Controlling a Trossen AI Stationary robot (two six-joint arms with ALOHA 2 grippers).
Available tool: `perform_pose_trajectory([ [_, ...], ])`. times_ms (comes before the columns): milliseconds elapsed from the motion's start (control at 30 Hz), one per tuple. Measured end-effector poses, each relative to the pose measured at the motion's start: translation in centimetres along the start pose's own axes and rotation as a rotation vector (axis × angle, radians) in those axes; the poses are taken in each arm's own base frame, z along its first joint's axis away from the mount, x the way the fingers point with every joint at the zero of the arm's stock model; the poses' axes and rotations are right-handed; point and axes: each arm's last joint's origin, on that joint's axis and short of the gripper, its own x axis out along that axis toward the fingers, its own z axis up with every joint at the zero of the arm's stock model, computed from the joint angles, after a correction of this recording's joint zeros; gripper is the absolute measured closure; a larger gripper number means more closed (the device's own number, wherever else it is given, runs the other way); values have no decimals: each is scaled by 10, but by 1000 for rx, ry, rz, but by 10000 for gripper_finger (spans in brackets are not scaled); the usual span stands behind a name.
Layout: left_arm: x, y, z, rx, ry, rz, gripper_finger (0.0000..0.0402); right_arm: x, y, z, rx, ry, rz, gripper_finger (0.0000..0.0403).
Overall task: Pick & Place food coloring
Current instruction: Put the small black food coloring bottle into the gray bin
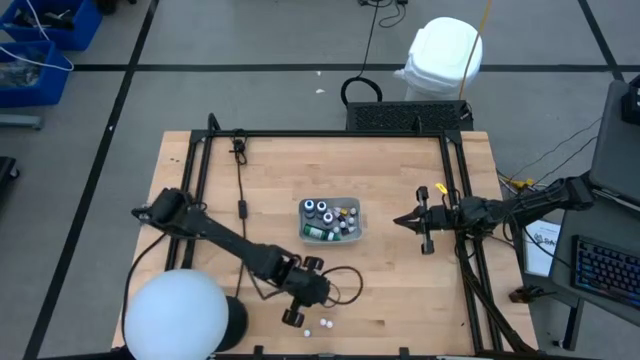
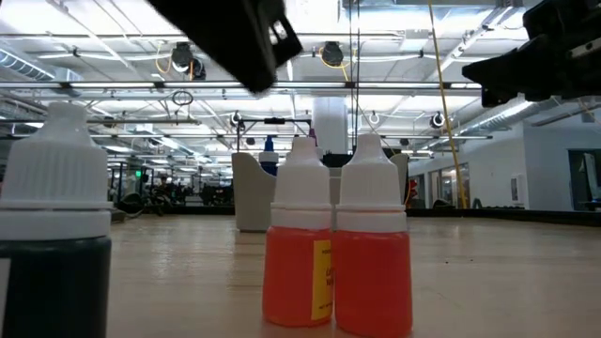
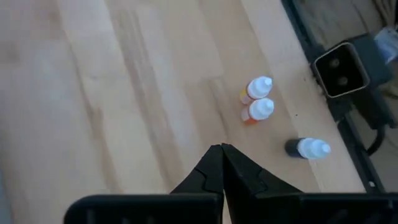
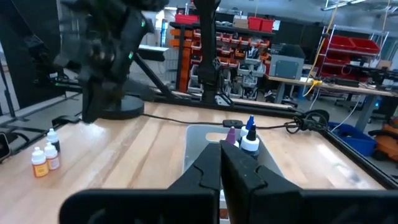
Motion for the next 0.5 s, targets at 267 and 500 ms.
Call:
perform_pose_trajectory([
  [267, 40, -18, 19, 8, 56, -47, 398, 0, 0, -1, -14, 6, 1, 403],
  [500, 29, -46, 47, -1, 110, -42, 328, 0, 0, -1, -6, 10, 4, 403],
])
